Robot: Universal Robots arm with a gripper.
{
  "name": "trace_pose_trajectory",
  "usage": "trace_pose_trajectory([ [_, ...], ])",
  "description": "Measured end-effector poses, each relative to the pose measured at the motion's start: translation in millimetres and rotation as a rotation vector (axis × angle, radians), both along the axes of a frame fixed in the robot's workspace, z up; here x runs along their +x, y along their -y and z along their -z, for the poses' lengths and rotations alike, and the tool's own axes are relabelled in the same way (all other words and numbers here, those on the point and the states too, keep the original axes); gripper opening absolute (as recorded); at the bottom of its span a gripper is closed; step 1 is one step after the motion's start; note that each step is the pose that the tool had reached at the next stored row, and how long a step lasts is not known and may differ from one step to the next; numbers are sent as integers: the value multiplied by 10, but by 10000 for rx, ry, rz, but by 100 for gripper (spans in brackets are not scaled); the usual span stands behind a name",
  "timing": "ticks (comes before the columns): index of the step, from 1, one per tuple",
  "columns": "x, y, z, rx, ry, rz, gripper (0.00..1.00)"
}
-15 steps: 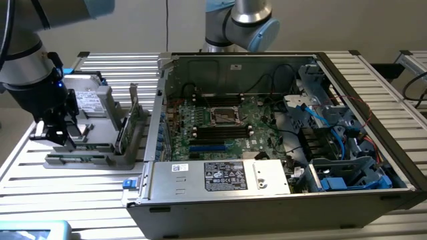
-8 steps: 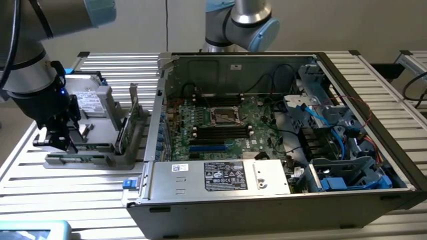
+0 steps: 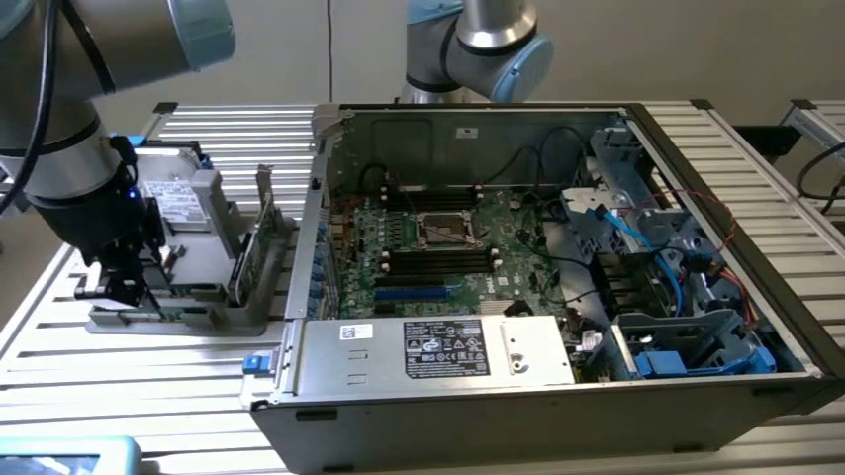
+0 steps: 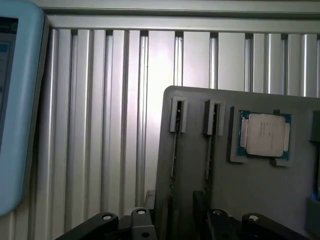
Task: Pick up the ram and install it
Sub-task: 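Pick up the ram and move it above insertion slot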
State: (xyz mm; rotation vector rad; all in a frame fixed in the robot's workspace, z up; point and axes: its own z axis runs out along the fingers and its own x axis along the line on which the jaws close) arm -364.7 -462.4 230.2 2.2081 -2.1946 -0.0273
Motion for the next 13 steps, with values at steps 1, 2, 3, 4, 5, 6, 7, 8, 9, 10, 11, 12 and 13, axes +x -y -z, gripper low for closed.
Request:
trace_pose_trajectory([
  [1, 0, 0, 18, 0, 0, 1, 42],
  [2, 0, 0, 35, -1, -1, 3, 42],
  [3, 0, 0, 55, 0, 0, 4, 42],
  [4, 0, 0, 73, 1, 1, 5, 42],
  [5, 0, 0, 90, 0, 0, 6, 42],
  [6, 0, 0, 108, -1, -1, 7, 42],
  [7, 0, 0, 126, 0, 0, 9, 42],
  [8, 0, 0, 144, 0, 0, 11, 42],
  [9, 0, 0, 161, 0, -1, 14, 42],
  [10, 0, 0, 177, 0, 0, 17, 42],
  [11, 0, 0, 193, 0, -1, 20, 42],
  [12, 0, 0, 208, 0, 0, 23, 42],
  [13, 0, 0, 221, 0, -1, 26, 42],
])
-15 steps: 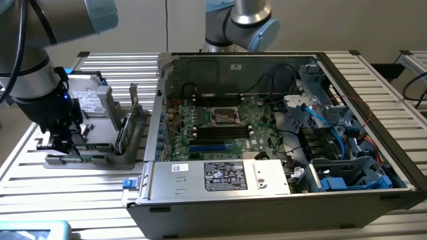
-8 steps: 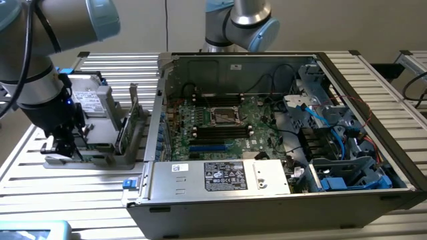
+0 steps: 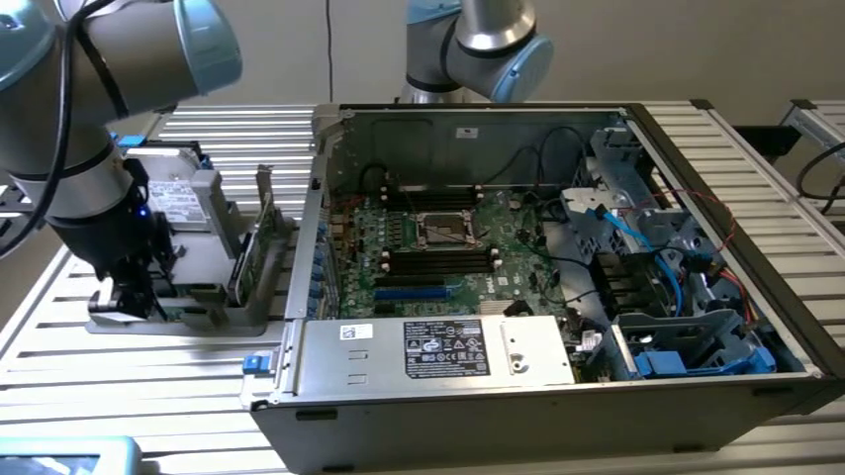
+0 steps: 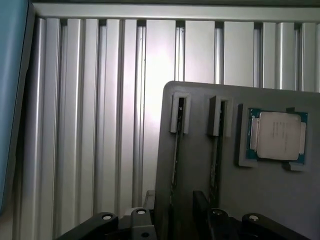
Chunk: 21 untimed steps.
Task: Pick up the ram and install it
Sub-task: 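Pick up the ram and move it above insertion slot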
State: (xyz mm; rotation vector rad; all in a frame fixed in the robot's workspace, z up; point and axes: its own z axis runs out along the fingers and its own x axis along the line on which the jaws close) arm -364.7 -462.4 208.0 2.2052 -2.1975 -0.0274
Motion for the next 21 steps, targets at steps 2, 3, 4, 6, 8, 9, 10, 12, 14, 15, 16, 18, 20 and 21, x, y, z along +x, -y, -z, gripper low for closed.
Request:
trace_pose_trajectory([
  [2, 0, 0, 22, 0, 0, 4, 42],
  [3, 0, 0, 33, 0, 0, 5, 42],
  [4, 0, 0, 44, 0, 0, 7, 42],
  [6, 0, 0, 66, 0, 0, 11, 34],
  [8, -1, 0, 77, -1, -1, 13, 22],
  [9, -1, 0, 77, -2, -2, 13, 22],
  [10, -1, 0, 78, -2, -2, 14, 16],
  [12, 0, -1, 66, 2, 2, 13, 13],
  [14, 0, 0, 0, 2, 2, 13, 13],
  [15, 0, 0, -43, 1, 0, 13, 13],
  [16, 0, 0, -89, 0, 1, 13, 13],
  [18, 0, 0, -178, -1, -1, 16, 13],
  [20, 0, 0, -269, -1, -1, 22, 13],
  [21, 0, 0, -313, 0, 0, 24, 13],
])
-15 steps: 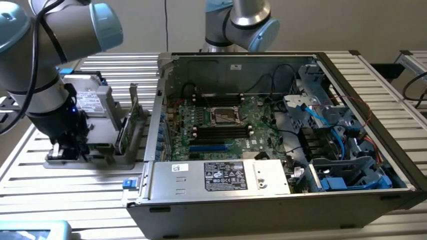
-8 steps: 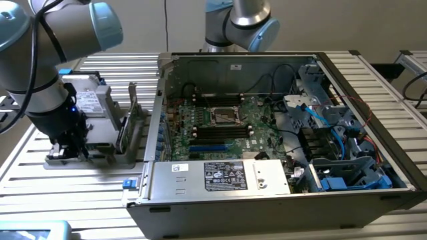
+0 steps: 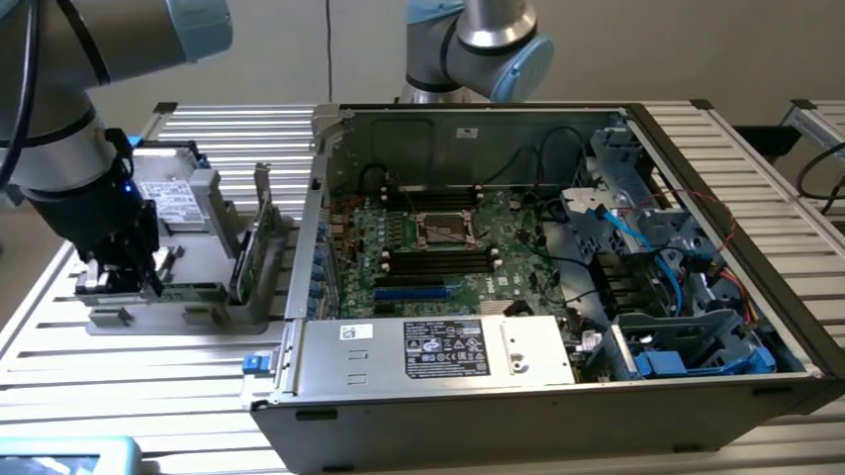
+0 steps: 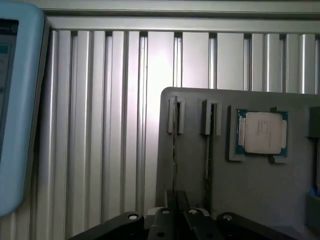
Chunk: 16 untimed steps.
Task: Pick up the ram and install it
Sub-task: 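Pick up the ram and move it above insertion slot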
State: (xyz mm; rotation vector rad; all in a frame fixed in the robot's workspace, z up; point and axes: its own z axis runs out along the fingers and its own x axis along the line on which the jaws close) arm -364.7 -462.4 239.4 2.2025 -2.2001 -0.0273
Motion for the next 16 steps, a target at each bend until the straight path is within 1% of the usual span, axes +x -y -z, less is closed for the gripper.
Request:
trace_pose_trajectory([
  [5, 0, 0, -229, -1, 0, 44, 13],
  [11, 0, 0, -503, -5, 0, 340, 13],
  [16, 4, 0, -727, -5, -1, 456, 13],
])
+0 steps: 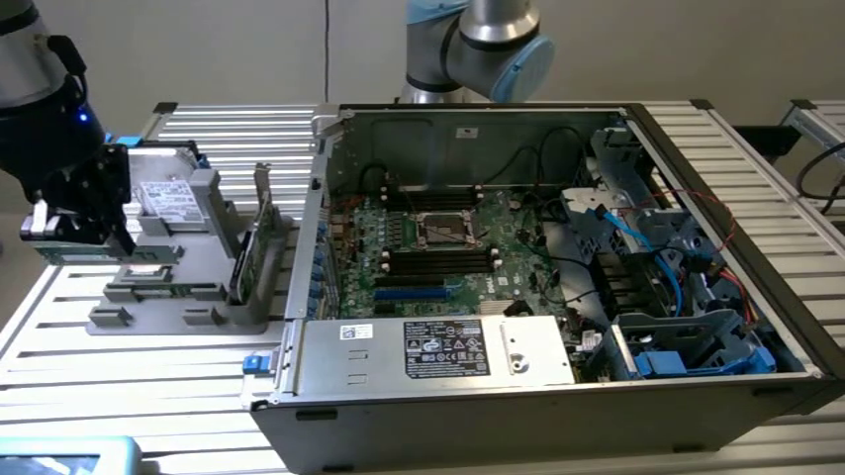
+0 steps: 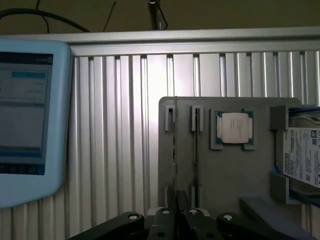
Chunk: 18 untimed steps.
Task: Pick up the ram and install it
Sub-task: 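Pick up the ram and move it above insertion slot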
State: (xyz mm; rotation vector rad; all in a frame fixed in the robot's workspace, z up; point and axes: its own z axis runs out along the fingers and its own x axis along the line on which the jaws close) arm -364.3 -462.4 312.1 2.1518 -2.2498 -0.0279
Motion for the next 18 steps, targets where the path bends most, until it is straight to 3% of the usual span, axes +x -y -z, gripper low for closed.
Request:
trace_pose_trajectory([
  [8, 91, 0, -365, 0, -12, 33, 13],
  [18, 398, 6, -820, 1, -49, 34, 13],
])
